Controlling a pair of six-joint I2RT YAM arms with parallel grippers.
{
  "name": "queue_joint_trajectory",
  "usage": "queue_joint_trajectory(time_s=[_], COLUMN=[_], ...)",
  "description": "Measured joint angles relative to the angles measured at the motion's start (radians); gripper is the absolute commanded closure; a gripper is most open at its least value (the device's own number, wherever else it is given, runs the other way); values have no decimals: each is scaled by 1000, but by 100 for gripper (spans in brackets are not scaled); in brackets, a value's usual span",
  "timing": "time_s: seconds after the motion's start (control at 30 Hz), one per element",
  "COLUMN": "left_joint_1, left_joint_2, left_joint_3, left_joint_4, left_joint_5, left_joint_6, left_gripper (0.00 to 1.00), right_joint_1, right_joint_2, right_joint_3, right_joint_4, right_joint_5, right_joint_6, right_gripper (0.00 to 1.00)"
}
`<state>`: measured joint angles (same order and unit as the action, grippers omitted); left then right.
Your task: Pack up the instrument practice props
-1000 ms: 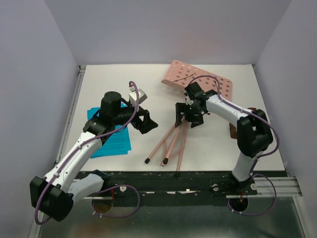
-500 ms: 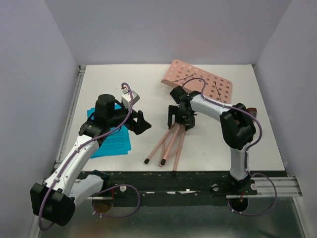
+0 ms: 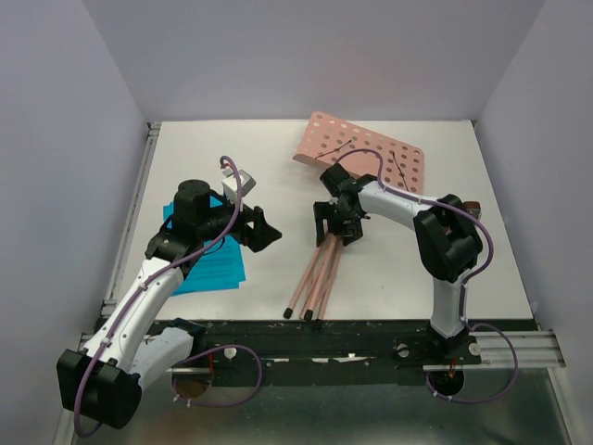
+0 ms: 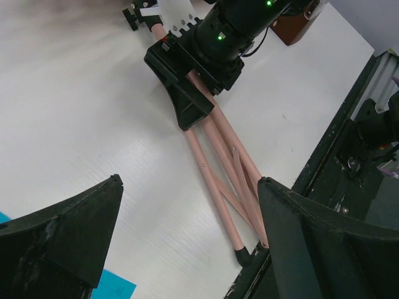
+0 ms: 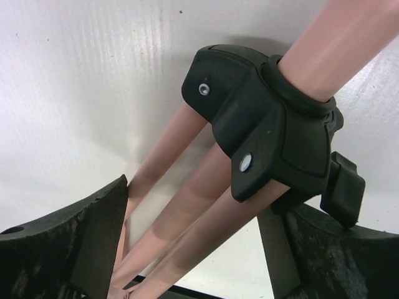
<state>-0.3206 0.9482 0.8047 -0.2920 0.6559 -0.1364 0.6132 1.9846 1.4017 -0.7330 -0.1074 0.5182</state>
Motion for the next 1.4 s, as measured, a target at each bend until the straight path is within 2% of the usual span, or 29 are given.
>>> queue_joint_trajectory(time_s=[0.17, 0.23, 0.47, 0.6, 0.73, 0.83, 0.93, 0.97, 1.07, 1.23, 1.4], left_joint_1=[0, 3, 19, 21, 21, 26, 31, 31, 32, 34, 48], left_joint_2=[-1, -2, -3, 2, 11, 16, 26, 29, 37, 39, 34], left_joint_3=[-1, -1, 3, 6, 6, 6, 6, 6, 8, 44, 77], left_joint_4=[14, 21, 21, 24, 37, 51, 62, 63, 61, 55, 48], left_joint_5=[11, 14, 19, 24, 29, 31, 31, 32, 33, 34, 36], left_joint_6=[-14, -22, -28, -35, -43, -52, -60, -60, -60, -47, -24], left_gripper=[1, 1, 1, 1, 1, 1, 1, 1, 1, 1, 1], right_joint_1=[0, 1, 13, 58, 103, 101, 90, 92, 94, 92, 84], right_joint_2=[0, 0, 28, 70, 63, 64, 71, 78, 87, 68, -13], right_joint_3=[-1, -1, 55, 138, 154, 155, 167, 177, 190, 177, 175], right_joint_4=[4, 7, -14, -40, -29, -49, -55, -52, -53, -32, -15], right_joint_5=[-34, -45, -74, -65, -39, -18, -27, -26, -31, -35, -18], right_joint_6=[-76, -93, -133, -154, -151, -25, -64, -77, -97, -97, -82], right_gripper=[91, 100, 100, 100, 100, 100, 100, 97, 72, 52, 18])
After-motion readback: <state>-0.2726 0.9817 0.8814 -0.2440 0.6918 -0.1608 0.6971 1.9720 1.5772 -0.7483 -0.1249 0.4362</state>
